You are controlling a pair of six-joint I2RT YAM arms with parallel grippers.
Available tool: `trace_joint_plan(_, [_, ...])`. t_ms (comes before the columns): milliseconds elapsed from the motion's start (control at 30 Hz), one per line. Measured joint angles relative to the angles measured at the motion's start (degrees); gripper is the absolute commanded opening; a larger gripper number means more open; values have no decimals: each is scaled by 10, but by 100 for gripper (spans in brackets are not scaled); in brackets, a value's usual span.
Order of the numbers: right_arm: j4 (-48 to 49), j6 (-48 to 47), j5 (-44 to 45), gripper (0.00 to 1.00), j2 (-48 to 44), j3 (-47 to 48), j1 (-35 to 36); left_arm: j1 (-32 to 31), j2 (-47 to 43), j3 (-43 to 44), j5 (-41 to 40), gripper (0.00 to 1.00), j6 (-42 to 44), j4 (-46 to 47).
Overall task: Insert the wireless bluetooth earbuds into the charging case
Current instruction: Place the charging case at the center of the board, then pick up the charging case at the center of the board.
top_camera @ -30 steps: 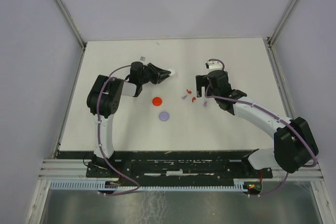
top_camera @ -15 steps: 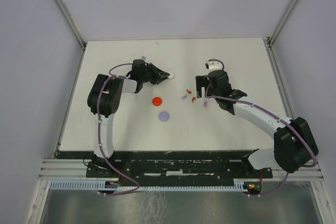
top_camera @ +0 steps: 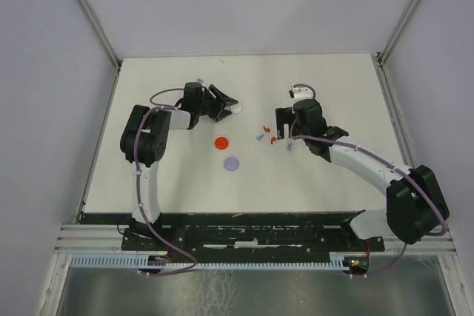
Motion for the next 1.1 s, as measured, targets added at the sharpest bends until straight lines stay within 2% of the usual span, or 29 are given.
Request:
trace_joint_plan(267, [-3, 0, -16, 98, 0, 0, 0, 20, -98, -66, -39, 68, 33, -61])
trace_joint_plan(400, [-13, -1, -64, 95, 17, 16, 0, 23, -176, -103, -67, 67, 59, -80])
trace_joint_plan(533, [-14, -12, -143, 93, 65, 55, 10, 23, -262, -176, -91, 67, 68, -70])
trace_joint_plan(700, [-28, -29, -196, 93, 162, 148, 58, 33, -338, -283, -103, 67, 61, -39])
trace_joint_plan(900, [-46, -41, -174, 93, 273, 245, 116, 53, -418, -343, -104, 67, 58, -42])
trace_joint_plan(1100, [-75, -55, -134, 93, 319, 260, 140, 74, -500, -351, -103, 67, 60, -48])
